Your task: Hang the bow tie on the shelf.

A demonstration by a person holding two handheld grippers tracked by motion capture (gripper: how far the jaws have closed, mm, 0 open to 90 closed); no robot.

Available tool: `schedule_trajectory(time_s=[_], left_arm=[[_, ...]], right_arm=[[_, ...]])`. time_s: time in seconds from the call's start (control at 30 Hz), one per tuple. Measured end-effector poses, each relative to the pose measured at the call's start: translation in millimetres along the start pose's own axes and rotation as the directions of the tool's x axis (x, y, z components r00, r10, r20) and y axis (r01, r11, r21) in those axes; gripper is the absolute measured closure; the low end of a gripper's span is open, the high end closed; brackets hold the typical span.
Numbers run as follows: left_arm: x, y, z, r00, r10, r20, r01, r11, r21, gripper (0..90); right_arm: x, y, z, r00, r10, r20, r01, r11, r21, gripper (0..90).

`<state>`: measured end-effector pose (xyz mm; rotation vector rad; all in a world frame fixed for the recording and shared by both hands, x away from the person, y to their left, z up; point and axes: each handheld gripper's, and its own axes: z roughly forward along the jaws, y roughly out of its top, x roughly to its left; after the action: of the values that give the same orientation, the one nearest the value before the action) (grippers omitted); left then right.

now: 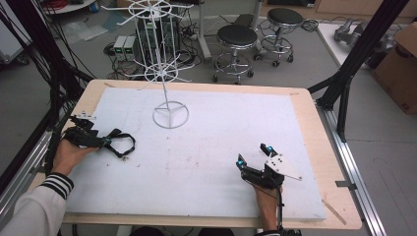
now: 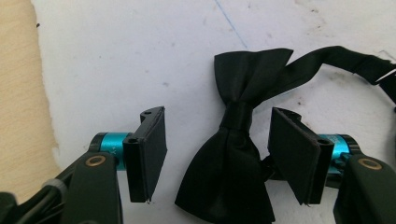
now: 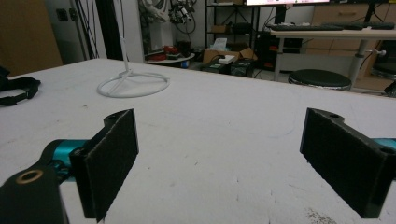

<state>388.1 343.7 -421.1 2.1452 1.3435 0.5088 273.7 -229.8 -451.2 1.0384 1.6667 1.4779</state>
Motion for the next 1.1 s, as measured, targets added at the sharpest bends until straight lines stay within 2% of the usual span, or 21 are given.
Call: schedule_trajectory(time_s=[0.13, 0.17, 0.23, 0.33, 0.4, 0.7, 0.93, 1.1], left_arm=[[-1.8, 0.7, 1.5, 0.9999, 0.013, 0.002, -0.013, 0.9999, 0.006, 41.0], [-2.1, 0.8, 2.0, 0.9998, 0.021, 0.005, -0.021, 0.9998, 0.007, 45.0], [-3.4, 0.7, 3.6, 0.9995, 0.03, 0.009, -0.03, 0.9995, 0.012, 46.6], [-5.9, 0.6, 5.7, 0.9978, 0.061, 0.023, -0.062, 0.9977, 0.028, 57.7], [-6.4, 0.5, 6.7, 0.9971, 0.072, 0.023, -0.073, 0.9969, 0.03, 59.0], [-6.9, 0.9, 6.3, 0.9965, 0.067, 0.05, -0.069, 0.9971, 0.032, 72.3], [-5.6, -0.2, 3.9, 0.9971, 0.046, 0.061, -0.048, 0.9983, 0.033, 73.9], [-5.9, 0.5, -2.3, 0.996, 0.049, 0.074, -0.049, 0.9988, -0.005, 74.0]], right_arm=[[0.5, 0.0, -0.2, 1.0, 0.005, -0.001, -0.005, 1.0, 0.003, 10.5], [0.5, 0.1, -0.2, 1.0, 0.004, 0.0, -0.004, 1.0, 0.004, 10.5], [0.5, 0.0, -0.2, 1.0, 0.004, 0.0, -0.004, 1.0, 0.004, 10.5], [0.5, 0.1, -0.2, 1.0, 0.004, 0.0, -0.004, 1.0, 0.004, 10.5], [0.4, 0.1, -0.1, 1.0, 0.002, 0.0, -0.002, 1.0, 0.003, 10.5], [0.0, 0.0, 0.0, 1.0, 0.0, 0.0, 0.0, 1.0, 0.0, 10.5], [0.1, 0.0, 0.0, 1.0, 0.0, 0.0, 0.0, 1.0, 0.001, 10.5], [0.1, 0.1, -0.1, 1.0, 0.0, 0.001, 0.0, 1.0, 0.001, 10.5]])
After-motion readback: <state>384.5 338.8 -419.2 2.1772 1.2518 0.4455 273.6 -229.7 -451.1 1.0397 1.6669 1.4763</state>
